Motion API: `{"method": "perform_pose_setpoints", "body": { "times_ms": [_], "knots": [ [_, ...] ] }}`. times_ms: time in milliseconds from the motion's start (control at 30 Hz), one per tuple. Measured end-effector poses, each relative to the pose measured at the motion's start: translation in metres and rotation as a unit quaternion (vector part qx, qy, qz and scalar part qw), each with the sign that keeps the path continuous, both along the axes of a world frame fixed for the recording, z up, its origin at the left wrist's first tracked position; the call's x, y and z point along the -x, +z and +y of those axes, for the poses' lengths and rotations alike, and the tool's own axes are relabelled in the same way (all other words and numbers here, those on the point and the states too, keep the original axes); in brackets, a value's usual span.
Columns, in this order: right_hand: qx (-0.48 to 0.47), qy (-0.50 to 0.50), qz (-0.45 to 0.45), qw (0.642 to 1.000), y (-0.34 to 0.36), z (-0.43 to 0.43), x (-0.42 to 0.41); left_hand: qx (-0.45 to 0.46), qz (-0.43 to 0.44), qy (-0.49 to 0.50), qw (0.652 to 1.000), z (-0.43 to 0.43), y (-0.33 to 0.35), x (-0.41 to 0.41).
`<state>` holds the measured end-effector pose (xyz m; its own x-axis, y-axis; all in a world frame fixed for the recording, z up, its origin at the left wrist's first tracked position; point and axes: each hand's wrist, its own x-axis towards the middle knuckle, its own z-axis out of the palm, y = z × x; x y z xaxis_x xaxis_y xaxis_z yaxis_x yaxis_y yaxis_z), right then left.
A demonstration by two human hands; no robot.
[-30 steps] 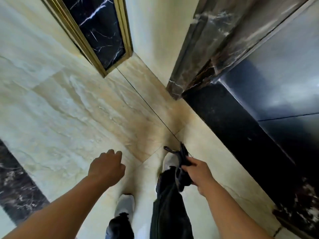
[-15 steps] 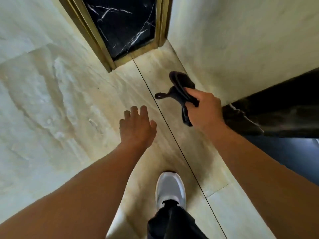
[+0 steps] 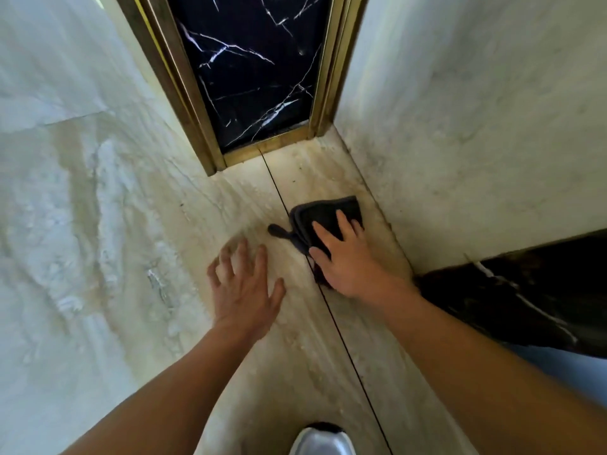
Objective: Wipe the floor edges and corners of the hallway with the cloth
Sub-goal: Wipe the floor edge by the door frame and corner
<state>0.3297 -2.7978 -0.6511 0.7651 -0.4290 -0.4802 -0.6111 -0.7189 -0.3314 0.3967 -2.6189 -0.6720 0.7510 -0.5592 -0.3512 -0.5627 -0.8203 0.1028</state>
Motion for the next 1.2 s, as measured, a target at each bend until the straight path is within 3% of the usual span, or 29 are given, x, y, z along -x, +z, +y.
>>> {"method": "perform_pose_setpoints", "body": {
  "times_ms": [167, 433, 533, 667, 800, 900, 1067, 1200],
  "knots": [
    [0.041, 0.008, 0.000, 0.999, -0.025, 0.013, -0.001, 0.039, -0.028, 0.029, 0.998, -0.002, -0.016, 0.006],
    [0.071, 0.051, 0.060, 0.994, -0.032, -0.068, -0.126, 0.044, -0.045, 0.021, 0.998, 0.000, -0.030, 0.008],
    [0.085, 0.037, 0.010, 0.996, -0.039, -0.048, -0.078, 0.036, -0.042, 0.022, 0.998, -0.001, -0.026, 0.009],
    [0.134, 0.024, -0.080, 0.987, -0.040, 0.017, 0.075, 0.024, -0.026, 0.017, 0.999, -0.002, -0.026, 0.010],
    [0.117, -0.008, -0.043, 0.992, -0.042, 0.049, 0.146, 0.006, -0.029, 0.015, 0.999, -0.007, -0.026, 0.009],
    [0.153, -0.031, -0.039, 0.987, -0.046, 0.030, 0.084, 0.012, -0.029, 0.016, 0.999, -0.004, -0.030, 0.012],
    [0.097, -0.042, -0.009, 0.994, -0.040, -0.035, -0.066, 0.022, -0.040, 0.018, 0.999, 0.003, -0.031, 0.014],
    [0.094, -0.001, 0.031, 0.995, -0.034, -0.047, -0.066, 0.028, -0.036, 0.027, 0.999, 0.005, -0.027, 0.015]
  ]
}}
